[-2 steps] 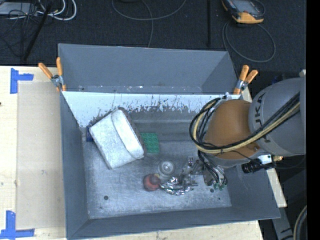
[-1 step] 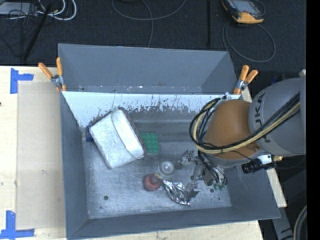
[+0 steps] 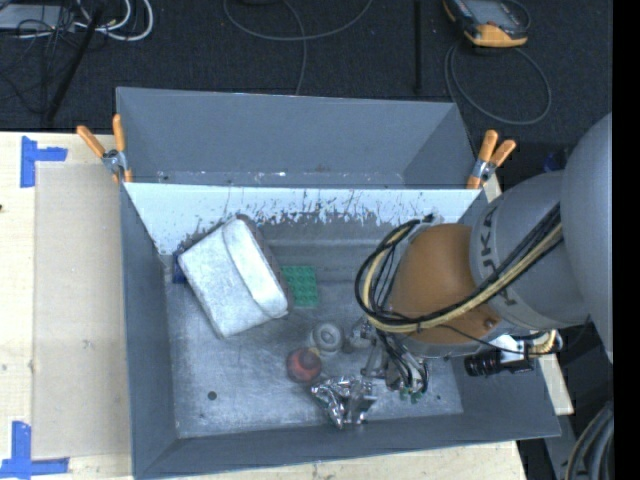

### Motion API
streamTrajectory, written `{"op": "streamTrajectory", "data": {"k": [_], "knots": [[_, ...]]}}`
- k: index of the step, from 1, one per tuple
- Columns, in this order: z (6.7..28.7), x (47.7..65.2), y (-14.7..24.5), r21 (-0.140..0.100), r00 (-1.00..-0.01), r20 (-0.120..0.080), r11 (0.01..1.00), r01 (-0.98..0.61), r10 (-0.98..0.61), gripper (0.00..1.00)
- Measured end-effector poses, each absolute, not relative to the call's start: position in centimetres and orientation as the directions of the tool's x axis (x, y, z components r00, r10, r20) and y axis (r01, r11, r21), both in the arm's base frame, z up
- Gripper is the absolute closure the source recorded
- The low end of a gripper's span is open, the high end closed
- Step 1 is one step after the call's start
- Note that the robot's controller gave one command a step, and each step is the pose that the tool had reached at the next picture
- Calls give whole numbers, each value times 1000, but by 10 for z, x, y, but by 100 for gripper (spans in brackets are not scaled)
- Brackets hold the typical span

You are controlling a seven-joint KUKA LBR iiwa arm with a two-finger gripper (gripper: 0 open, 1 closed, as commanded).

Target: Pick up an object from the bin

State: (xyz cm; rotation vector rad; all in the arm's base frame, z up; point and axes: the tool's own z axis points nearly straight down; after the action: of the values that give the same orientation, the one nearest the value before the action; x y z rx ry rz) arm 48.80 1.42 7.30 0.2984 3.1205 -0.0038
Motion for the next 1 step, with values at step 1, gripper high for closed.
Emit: {"op": "streamTrajectory", "data": {"k": [1], "knots": [[73, 485, 17, 0, -983, 8, 983, 184, 184, 100]]}}
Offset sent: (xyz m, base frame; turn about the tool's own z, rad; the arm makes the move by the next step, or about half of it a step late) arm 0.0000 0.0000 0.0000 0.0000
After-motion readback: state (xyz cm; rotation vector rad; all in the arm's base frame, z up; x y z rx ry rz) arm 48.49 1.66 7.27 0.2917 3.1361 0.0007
